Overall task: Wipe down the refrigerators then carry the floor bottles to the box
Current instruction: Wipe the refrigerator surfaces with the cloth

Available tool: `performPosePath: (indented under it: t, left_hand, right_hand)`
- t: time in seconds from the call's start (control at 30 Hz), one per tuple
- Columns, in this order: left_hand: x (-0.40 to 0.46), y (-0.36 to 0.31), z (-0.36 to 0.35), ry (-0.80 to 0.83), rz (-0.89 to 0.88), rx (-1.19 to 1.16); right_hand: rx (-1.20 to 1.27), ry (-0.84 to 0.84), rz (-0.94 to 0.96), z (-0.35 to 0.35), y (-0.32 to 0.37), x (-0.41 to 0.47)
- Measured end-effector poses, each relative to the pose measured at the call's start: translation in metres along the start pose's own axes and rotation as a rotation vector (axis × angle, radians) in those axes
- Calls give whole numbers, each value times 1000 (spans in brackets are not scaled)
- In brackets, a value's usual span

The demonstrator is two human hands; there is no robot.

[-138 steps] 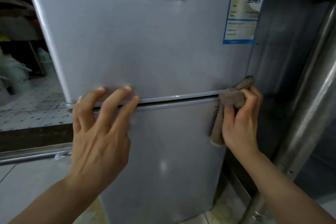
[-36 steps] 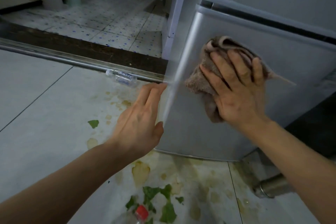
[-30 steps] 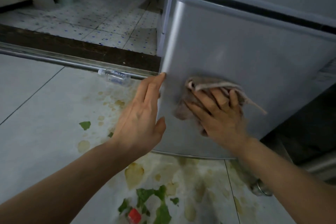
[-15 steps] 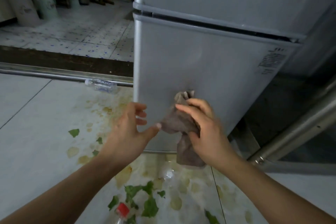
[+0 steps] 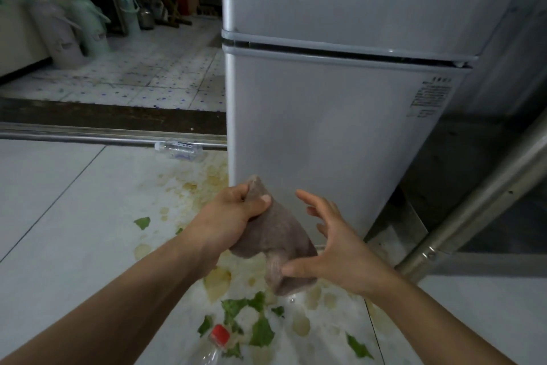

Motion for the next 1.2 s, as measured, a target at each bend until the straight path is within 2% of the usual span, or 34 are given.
performPosePath:
  t: [0.1,0.27,0.3,0.43,0.5,0.57,0.67,0.73,0.83,0.9,1.07,1.2]
  left_hand:
    - [-1,-3,2,9,-1,41]
    - [-2,-8,-3,38,-37,78]
    - [-2,-8,-2,4,-69,85]
    - [7,-5,8,-298,-161,318]
    - [13,0,8,-321,-134,333]
    - [19,3,6,-291,-120,319]
    - [24,3,9,-328,-187,407]
    - [26,1,14,-398,-248,458]
    - [31,2,21,-524,-286,471]
    - [37,2,23,-585,-287,457]
    - [55,2,22,-585,-349,469]
    - [68,3,24,-625,-398,497]
  right_hand:
    - [110,-108,54,-2,0,-5]
    - [305,-26,17,-17,3,-4]
    - [284,-46,6,-18,2,-4]
    - [227,-102,13,-16,-7,-8]
    - [214,-135,62,-12,-8,-9]
    - [261,-236,84,-4,-8,-11]
    - [291,-486,102,16,-7,-16]
    - [161,-662,211,30,1,-18]
    - [-177,-928,426,44,21,-3]
    - [-353,-1032,532,43,29,21]
    - [-792,-900,738,-5,21,88]
    - [-992,-848,903,-36,-19,111]
Point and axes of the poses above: each hand's wrist, its own x-axis towards the middle knuckle, its own z-axis out of the back of the hand, y = z × x, the point moved 3 cm from there along x, towards the middle knuckle, and after that the axes turned 2 degrees about z, right-handed, at the moved point
